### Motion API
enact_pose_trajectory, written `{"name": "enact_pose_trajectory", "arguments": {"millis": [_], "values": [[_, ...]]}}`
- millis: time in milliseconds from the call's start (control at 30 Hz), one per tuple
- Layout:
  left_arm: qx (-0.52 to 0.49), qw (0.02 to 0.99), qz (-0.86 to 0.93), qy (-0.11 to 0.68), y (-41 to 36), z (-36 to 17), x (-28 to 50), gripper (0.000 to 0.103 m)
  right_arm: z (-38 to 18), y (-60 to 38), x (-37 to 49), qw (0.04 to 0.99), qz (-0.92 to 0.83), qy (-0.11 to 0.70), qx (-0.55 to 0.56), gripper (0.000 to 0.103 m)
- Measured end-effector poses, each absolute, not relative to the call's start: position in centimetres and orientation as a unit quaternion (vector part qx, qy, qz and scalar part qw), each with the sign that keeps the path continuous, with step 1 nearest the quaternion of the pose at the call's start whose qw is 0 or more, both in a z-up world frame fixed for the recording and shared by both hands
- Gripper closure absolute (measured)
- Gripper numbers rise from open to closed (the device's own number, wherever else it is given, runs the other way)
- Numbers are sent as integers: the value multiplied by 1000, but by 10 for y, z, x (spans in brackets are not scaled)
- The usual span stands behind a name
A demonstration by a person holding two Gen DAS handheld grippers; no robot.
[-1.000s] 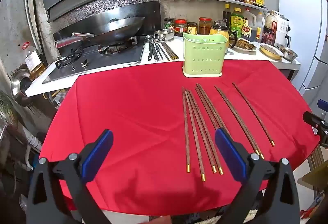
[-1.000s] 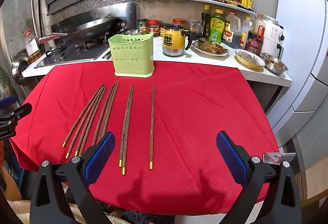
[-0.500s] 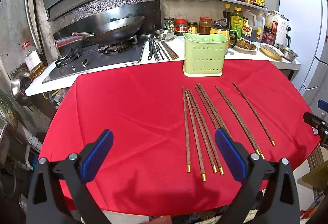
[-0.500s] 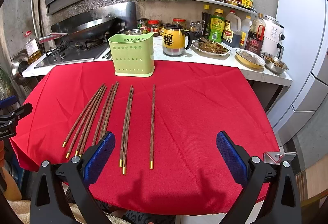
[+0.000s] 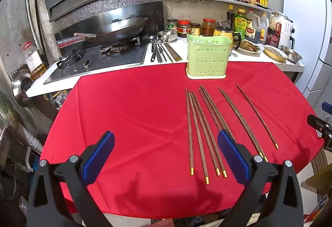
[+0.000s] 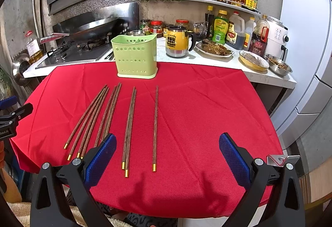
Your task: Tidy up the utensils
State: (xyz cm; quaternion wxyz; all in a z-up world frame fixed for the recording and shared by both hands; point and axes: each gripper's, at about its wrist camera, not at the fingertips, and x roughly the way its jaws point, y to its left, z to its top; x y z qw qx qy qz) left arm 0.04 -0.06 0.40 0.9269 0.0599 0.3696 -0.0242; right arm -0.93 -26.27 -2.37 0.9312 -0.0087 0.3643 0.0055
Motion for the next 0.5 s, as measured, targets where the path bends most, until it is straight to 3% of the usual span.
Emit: {"name": "enact_pose_trajectory", "arguments": {"millis": [500], "values": [[60, 928, -25, 368, 1, 7, 2, 6, -22, -262, -10, 932, 7, 362, -11, 6]]}}
